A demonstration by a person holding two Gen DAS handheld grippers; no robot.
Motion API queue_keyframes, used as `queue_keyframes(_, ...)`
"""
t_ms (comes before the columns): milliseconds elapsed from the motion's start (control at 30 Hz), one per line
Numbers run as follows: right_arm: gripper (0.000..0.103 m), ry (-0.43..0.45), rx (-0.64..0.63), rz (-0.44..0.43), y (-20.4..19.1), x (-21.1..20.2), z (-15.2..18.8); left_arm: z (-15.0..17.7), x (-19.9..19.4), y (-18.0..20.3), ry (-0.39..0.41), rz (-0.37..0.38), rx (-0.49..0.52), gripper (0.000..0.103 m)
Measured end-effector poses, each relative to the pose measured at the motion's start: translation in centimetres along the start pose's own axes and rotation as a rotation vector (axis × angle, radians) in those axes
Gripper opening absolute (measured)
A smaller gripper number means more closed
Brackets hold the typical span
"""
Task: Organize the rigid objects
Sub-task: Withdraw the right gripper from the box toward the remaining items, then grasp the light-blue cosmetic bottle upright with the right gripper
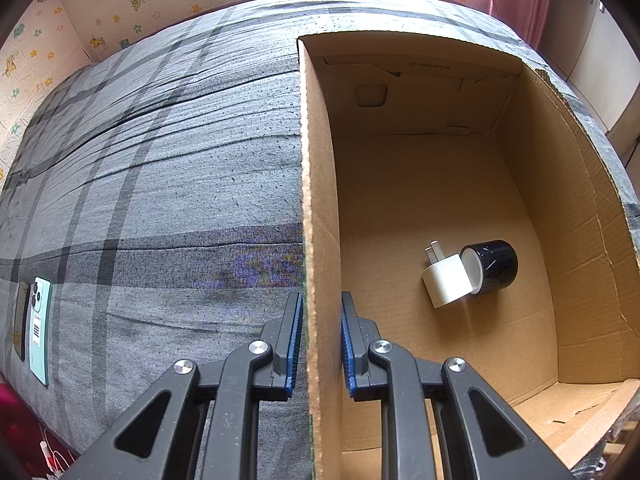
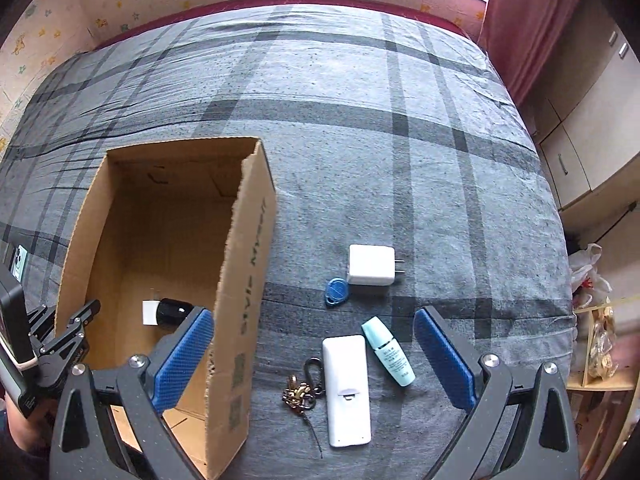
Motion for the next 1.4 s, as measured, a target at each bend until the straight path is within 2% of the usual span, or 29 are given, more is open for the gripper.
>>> queue_keyframes(533,0.101,-0.079,0.157,-0.001,7.4,5.8,5.6,0.0,0.1,-0.1,-0.002,0.000,-0.002,0.020)
queue_keyframes(867,0.101,-0.128,0.189,-0.033,8.7,9.7,8.4,0.0,0.1,0.1,-0.002,-0.003,-0.003,0.020)
queue_keyframes(1100,0.092,-0.159,0.196,-0.026,9.1,11.5,9.7,0.0,0.1,0.1,-0.003,-0.006,-0.003,0.021)
queue_keyframes(1333,0.083,-0.170,0.193,-0.040,9.1,12.5,9.4,0.0,0.1,0.1,-0.004,-0.006,-0.003,0.020)
queue_keyframes(1400,0.075,-0.174,0.187,-0.049,8.9,12.9,9.2,0.0,0.1,0.1,-0.004,-0.006,-0.003,0.021)
Point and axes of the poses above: each gripper's, at about its wrist camera, not at the fingertips, and x roughly the way its jaws point, y to its right, z to its underside, the point moved 5 cm from there along x, roughly the way its jaws point, and after that the axes turned 7 degrees about -x, right-handed, at the moved point
